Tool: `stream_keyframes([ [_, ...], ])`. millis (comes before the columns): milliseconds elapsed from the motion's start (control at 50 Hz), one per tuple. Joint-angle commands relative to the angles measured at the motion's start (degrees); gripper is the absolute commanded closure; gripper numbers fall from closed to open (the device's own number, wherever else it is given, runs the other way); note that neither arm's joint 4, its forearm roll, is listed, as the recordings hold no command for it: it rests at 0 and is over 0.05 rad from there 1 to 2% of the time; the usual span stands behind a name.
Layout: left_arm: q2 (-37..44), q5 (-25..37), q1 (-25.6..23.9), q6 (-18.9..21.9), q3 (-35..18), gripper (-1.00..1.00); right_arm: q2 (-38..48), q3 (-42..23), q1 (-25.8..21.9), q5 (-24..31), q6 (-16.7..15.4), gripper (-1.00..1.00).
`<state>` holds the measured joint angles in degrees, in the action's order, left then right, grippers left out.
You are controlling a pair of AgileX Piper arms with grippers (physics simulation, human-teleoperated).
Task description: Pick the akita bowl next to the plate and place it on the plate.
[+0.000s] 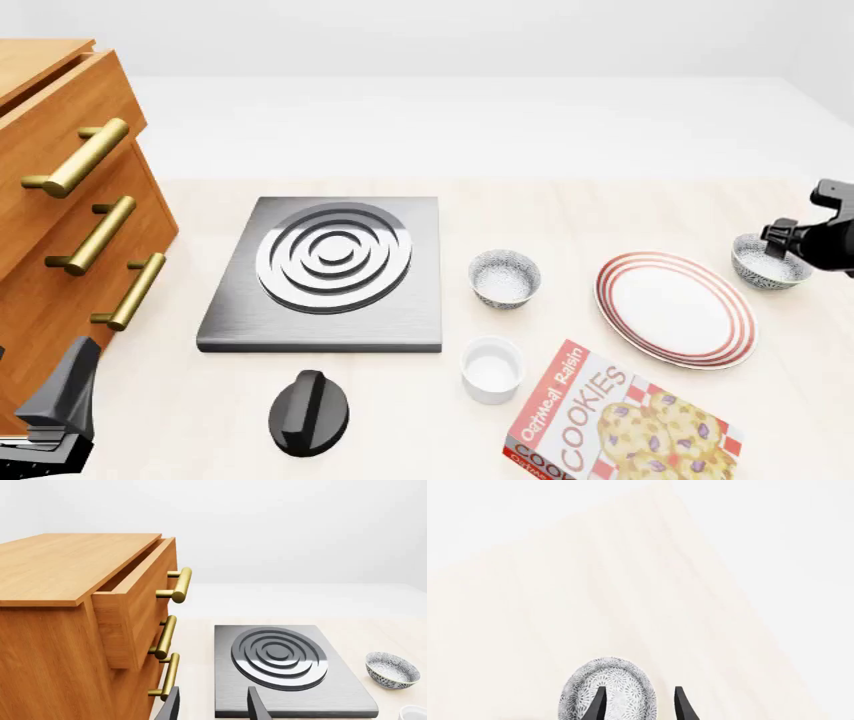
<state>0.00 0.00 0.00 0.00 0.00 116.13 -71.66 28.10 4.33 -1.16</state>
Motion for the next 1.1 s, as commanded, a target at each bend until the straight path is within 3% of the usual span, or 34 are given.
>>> stream_keyframes([
  [20, 0.0, 0.0, 0.0, 0.0, 0.0, -1.0, 1.2, 0.2, 0.2, -0.4, 0.5, -1.0],
  [1000, 0.0, 0.0, 0.0, 0.0, 0.0, -1.0, 6.4, 0.4, -0.4, -2.5, 2.8, -1.0],
  [1020, 0.0, 0.0, 0.0, 0.0, 0.0, -1.0, 6.3, 0.4, -0.3, -2.4, 2.6, 1.0],
  [1100, 0.0, 0.0, 0.0, 0.0, 0.0, -1.0, 6.1, 0.4, -0.2, -2.2, 2.4, 1.0],
])
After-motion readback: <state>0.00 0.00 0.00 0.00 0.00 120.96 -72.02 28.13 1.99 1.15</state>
